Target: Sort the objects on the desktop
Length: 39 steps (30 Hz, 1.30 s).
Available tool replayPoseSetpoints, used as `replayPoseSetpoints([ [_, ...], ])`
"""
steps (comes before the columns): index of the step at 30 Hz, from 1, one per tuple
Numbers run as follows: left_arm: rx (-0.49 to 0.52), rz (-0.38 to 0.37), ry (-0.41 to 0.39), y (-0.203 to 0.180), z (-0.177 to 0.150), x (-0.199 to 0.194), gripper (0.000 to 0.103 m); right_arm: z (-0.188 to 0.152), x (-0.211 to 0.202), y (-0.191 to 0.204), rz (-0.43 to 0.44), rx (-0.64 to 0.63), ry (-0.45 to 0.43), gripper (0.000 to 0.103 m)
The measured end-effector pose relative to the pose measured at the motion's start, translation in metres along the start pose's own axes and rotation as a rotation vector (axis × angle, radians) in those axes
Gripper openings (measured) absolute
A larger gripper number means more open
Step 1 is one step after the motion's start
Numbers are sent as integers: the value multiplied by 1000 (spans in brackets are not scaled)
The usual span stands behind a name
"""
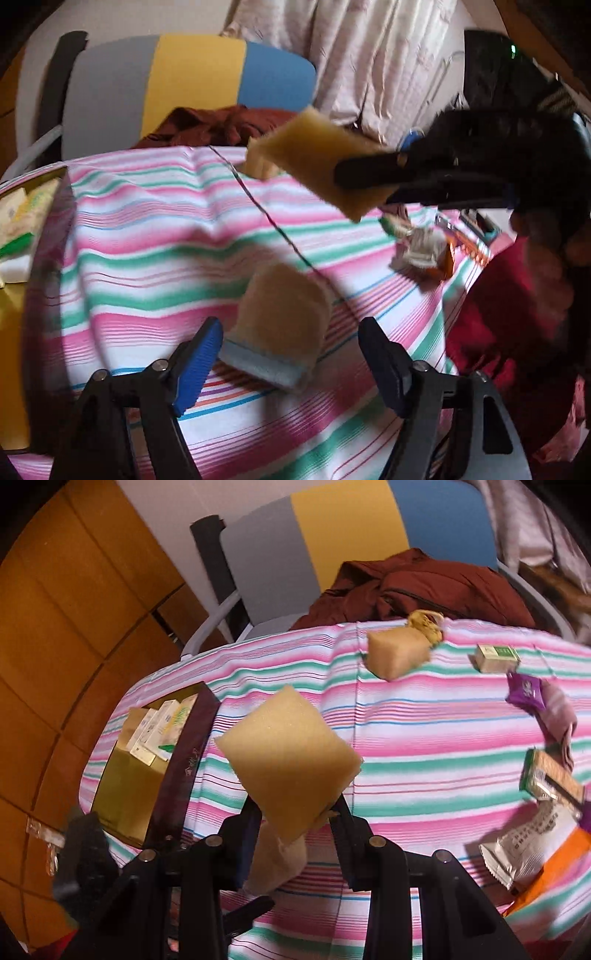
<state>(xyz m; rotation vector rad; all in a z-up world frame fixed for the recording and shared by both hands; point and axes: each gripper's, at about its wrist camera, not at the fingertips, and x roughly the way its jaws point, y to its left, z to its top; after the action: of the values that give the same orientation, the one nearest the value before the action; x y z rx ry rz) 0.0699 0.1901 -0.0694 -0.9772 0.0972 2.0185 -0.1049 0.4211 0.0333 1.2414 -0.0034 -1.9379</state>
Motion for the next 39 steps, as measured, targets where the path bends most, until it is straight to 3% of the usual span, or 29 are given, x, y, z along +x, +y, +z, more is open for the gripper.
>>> replayPoseSetpoints([
  [2, -16, 23, -15, 5, -4, 0, 54, -2, 3, -3, 10, 12, 10, 38],
  [5, -88, -17, -24, 16, -5, -3, 50, -6, 6, -3, 15, 9, 21, 38],
  [11, -115, -7, -54, 20, -3, -25, 42, -8, 8, 13, 39, -10, 19, 38],
  [14, -141, -18, -79, 25, -4, -37, 41, -6, 7, 27, 55, -31, 14, 38],
  [18, -105, -2, -67, 24, -6, -38, 42, -2, 6, 42, 54, -58, 4, 38],
  [21, -84, 10, -37, 20, -11, -32, 51, -2, 5, 43, 50, -49, 1, 38],
  [23, -58, 15, -10, 15, -11, -26, 63, -3, 4, 42, 51, -39, 3, 38],
  [26, -27, 14, 20, 8, -12, -17, 64, -5, 4, 39, 41, -31, 6, 38],
  [29, -2, 46, 32, 6, -15, -10, 60, -6, 6, 35, 40, -19, 13, 38],
  [34, -81, -6, 19, 20, -17, -18, 53, -8, 9, 37, 46, -24, 26, 38],
  [39, -178, -18, -44, 39, -11, -50, 53, -6, 14, 55, 71, -49, 34, 38],
])
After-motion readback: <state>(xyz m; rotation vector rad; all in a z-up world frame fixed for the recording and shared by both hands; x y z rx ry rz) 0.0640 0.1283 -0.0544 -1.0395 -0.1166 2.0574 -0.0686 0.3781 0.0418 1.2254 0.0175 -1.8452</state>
